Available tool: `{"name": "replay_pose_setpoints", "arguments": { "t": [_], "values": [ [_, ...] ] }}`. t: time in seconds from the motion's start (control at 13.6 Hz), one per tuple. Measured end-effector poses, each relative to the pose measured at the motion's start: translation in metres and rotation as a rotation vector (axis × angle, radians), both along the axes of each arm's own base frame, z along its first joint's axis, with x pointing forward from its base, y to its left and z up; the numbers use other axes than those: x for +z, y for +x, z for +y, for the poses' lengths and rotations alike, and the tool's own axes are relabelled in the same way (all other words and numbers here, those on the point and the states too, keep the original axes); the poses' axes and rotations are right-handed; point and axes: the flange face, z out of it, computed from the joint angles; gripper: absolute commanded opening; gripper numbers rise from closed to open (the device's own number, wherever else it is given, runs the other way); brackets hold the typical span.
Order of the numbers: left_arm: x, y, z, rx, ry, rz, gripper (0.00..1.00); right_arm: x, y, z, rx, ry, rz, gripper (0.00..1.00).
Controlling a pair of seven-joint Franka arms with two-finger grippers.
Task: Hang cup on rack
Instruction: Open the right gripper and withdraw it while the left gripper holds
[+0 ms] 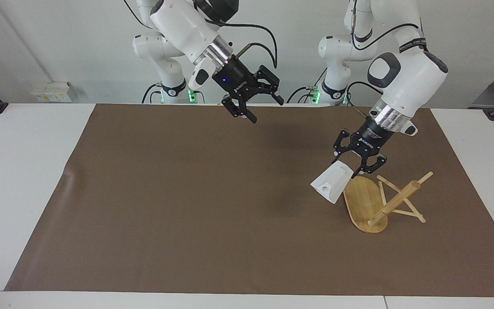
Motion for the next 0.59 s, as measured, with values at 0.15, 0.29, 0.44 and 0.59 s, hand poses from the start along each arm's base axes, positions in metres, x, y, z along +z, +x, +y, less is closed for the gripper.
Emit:
{"name": "replay_pose_setpoints", "arguments": {
  "t": [0.15,0.29,0.44,0.59],
  "values": [
    [0.005,0.002,0.002,0.019,-0.006,-0.002,0.0,-0.006,0.001,-0.006,0.072,-0.114,-0.046,1.0],
    [0.006,0.003,0.006,0.039,-0.01,0.003,0.0,-0.011,0.002,-0.013,0.129,-0.187,-0.062,1.0],
    [0.006,0.004,0.011,0.046,-0.009,0.002,0.0,-0.017,0.004,-0.026,0.187,-0.28,-0.065,1.0],
    [0.01,0.002,0.014,0.05,-0.007,-0.005,0.0,-0.025,0.006,-0.044,0.228,-0.399,-0.046,1.0]
  ]
}}
